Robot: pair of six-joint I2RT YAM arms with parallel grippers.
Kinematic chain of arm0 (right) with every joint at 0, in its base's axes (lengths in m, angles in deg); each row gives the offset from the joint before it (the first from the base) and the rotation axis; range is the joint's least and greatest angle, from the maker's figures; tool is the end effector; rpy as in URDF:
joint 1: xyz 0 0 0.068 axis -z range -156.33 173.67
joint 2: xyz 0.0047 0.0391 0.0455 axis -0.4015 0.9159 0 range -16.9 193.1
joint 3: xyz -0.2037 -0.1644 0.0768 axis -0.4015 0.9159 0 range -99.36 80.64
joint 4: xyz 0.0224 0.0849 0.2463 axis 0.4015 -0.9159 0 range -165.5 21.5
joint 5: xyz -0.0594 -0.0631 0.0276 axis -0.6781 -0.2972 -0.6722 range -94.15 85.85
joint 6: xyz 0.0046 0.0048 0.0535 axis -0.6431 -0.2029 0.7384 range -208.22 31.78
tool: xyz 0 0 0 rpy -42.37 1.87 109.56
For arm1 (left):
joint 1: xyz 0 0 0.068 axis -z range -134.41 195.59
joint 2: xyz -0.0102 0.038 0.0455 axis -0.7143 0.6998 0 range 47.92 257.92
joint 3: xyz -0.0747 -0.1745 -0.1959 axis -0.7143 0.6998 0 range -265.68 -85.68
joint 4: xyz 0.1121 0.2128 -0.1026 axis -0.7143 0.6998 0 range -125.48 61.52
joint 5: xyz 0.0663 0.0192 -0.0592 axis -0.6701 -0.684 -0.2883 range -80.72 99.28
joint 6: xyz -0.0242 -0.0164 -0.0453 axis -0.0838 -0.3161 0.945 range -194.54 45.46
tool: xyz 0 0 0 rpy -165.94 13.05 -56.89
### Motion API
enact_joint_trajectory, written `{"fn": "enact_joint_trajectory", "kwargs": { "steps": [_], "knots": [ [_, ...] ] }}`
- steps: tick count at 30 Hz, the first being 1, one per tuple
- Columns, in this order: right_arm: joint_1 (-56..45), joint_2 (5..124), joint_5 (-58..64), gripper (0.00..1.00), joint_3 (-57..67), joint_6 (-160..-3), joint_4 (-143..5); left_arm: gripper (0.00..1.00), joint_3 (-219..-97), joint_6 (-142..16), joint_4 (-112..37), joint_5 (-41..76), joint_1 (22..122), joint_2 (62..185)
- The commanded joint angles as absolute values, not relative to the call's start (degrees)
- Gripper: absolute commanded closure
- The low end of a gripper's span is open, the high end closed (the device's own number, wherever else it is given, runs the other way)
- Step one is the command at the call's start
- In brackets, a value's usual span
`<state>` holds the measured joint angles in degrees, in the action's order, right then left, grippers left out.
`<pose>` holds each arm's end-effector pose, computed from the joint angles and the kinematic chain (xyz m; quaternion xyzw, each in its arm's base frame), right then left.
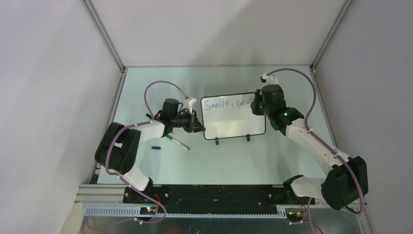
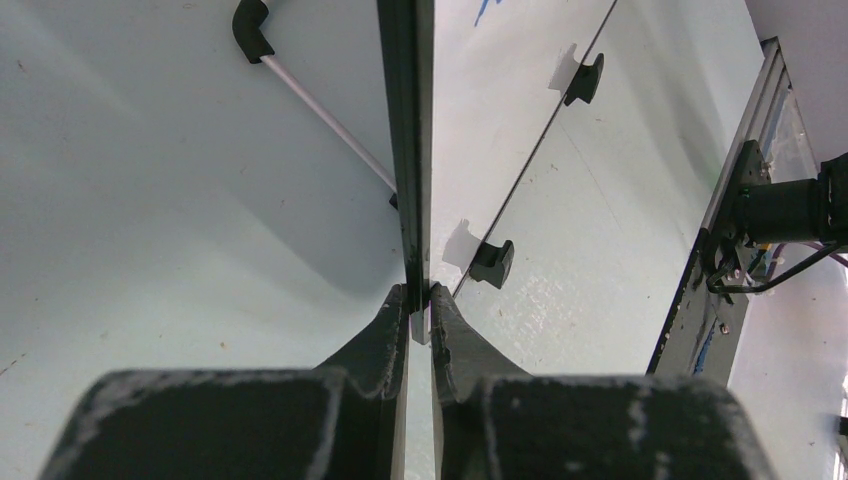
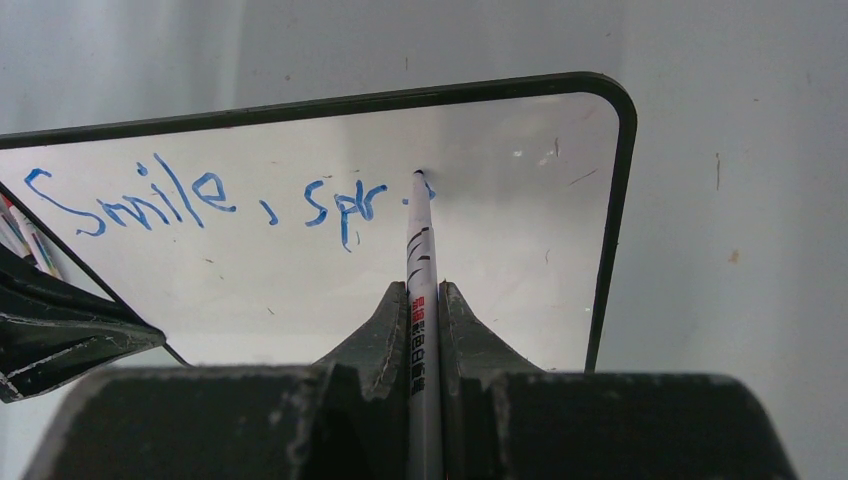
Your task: Write a sentence on the whiteboard
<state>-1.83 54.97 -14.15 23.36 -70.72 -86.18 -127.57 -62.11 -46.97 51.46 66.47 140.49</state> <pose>0.2575 0.1159 0.3025 -0.0189 0.8732 0.1052 0.4754 0.2825 -0.1332 0.1622 0.2161 0.8291 -0.4261 0.2903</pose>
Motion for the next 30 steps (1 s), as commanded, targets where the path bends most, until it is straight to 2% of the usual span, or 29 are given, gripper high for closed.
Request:
{"fn": "enact_joint_trajectory", "kwargs": {
  "steps": [1,30],
  "knots": [
    [-1.63,55.74,-13.52,1.00,20.84,-71.00,-84.79,1.00,-128.24,-64.34,-45.13,49.63,66.95,139.31],
    [-2.80,56.93,-12.99,1.00,20.83,-71.26,-88.15,1.00,-128.29,-64.69,-44.70,49.28,66.99,139.05]
  ]
}}
